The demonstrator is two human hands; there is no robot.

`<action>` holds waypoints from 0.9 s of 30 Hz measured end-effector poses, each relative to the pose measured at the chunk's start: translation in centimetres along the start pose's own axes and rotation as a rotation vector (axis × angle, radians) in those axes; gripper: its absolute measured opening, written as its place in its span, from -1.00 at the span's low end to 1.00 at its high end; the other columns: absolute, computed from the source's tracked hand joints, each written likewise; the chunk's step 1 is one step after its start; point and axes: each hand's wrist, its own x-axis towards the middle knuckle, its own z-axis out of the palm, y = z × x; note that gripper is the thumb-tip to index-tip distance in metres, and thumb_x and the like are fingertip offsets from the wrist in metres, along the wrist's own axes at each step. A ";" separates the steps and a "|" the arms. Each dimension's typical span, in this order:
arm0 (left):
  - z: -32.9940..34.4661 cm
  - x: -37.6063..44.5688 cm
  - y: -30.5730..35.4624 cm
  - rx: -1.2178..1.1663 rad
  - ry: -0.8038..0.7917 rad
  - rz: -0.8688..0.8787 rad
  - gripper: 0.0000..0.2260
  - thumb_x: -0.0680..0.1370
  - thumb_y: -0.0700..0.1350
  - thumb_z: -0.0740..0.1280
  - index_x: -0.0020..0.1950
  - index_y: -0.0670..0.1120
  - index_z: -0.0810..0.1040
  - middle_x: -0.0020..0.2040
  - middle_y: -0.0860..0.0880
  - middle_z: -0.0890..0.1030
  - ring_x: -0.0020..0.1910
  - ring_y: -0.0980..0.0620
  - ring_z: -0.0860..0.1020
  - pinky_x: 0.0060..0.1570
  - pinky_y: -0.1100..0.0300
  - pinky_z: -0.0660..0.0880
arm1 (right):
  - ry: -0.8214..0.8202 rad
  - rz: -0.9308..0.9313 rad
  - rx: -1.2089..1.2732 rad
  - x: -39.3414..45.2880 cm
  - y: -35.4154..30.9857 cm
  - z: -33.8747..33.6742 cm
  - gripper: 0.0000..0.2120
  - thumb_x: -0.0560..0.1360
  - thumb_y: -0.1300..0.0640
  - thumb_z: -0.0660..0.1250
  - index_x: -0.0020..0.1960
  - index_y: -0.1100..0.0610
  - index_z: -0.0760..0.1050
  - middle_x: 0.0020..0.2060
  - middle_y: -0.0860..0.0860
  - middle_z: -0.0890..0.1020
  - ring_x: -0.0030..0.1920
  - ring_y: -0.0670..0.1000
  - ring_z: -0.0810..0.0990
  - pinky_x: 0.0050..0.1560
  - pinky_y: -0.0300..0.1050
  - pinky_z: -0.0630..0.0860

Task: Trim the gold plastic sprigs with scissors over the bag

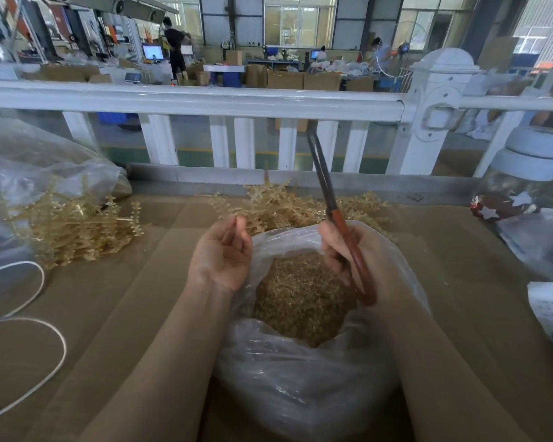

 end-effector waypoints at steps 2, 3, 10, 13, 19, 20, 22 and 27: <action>0.0 0.0 -0.2 0.074 -0.029 0.016 -0.92 0.57 -0.26 0.34 -0.13 -0.17 0.54 -0.31 -0.02 0.66 -0.36 0.17 0.62 -0.32 0.39 0.55 | 0.044 -0.041 -0.086 -0.5 -0.2 -0.2 -0.59 0.50 -0.15 0.44 -0.31 0.13 0.48 -0.46 0.08 0.45 -0.52 -0.01 0.35 -0.47 -0.24 0.32; 0.0 0.0 -0.5 0.133 -0.056 0.027 -0.94 0.55 -0.26 0.35 -0.11 -0.16 0.55 -0.29 -0.02 0.67 -0.36 0.17 0.63 -0.31 0.39 0.55 | 0.075 -0.065 -0.100 -0.6 -0.3 -0.1 -0.60 0.52 -0.12 0.41 -0.28 0.18 0.49 -0.45 0.08 0.48 -0.52 -0.06 0.38 -0.45 -0.29 0.34; 0.4 -0.5 -1.6 0.479 -0.291 0.101 -0.56 0.31 -0.23 0.46 0.14 -0.07 0.43 -0.19 -0.02 0.71 -0.25 0.10 0.68 -0.29 0.32 0.57 | 0.195 -0.122 -0.185 -0.5 -0.3 0.7 -0.84 0.50 0.04 0.46 -0.14 0.13 0.67 -0.22 0.07 0.72 -0.32 -0.10 0.62 -0.24 -0.36 0.51; 0.7 -0.8 -2.4 0.554 -0.379 0.133 -0.57 0.32 -0.29 0.46 0.14 -0.11 0.46 -0.21 -0.07 0.71 -0.27 0.06 0.68 -0.27 0.29 0.56 | 0.192 -0.164 -0.212 -0.5 -0.1 0.8 -0.85 0.48 0.07 0.50 -0.10 0.16 0.67 -0.23 -0.01 0.72 -0.30 -0.26 0.62 -0.29 -0.52 0.42; 0.8 -0.8 -3.3 0.694 -0.449 0.194 -0.73 0.33 -0.30 0.45 0.00 -0.16 0.55 -0.23 -0.11 0.68 -0.22 0.00 0.66 -0.14 0.20 0.58 | 0.209 -0.191 -0.193 0.9 1.5 0.7 -0.86 0.43 0.19 0.54 -0.13 0.04 0.59 -0.32 -0.10 0.65 -0.24 -0.10 0.63 -0.10 -0.15 0.59; 0.8 -0.8 -3.3 0.708 -0.456 0.195 -0.75 0.34 -0.31 0.45 -0.01 -0.18 0.56 -0.19 -0.15 0.68 -0.19 -0.03 0.66 -0.10 0.16 0.60 | 0.208 -0.206 -0.221 1.0 1.7 0.6 -0.85 0.44 0.19 0.54 -0.12 0.01 0.59 -0.33 -0.13 0.65 -0.26 -0.13 0.63 -0.14 -0.19 0.56; 0.8 -0.9 -3.3 0.751 -0.440 0.207 -0.73 0.34 -0.28 0.46 0.01 -0.22 0.57 -0.08 -0.23 0.66 -0.08 -0.12 0.63 0.12 -0.02 0.54 | 0.210 -0.236 -0.282 1.1 2.0 0.5 -0.82 0.45 0.18 0.53 -0.10 -0.06 0.59 -0.32 -0.16 0.66 -0.27 -0.20 0.63 -0.19 -0.32 0.51; 0.8 -1.2 -3.2 0.843 -0.444 0.269 -0.84 0.33 -0.10 0.50 -0.14 -0.10 0.63 -0.19 -0.05 0.69 -0.17 0.06 0.63 -0.09 0.19 0.52 | 0.201 -0.337 -0.325 1.0 2.1 0.8 -0.74 0.46 0.20 0.53 -0.09 -0.15 0.57 -0.22 -0.19 0.66 -0.23 -0.24 0.63 -0.26 -0.47 0.47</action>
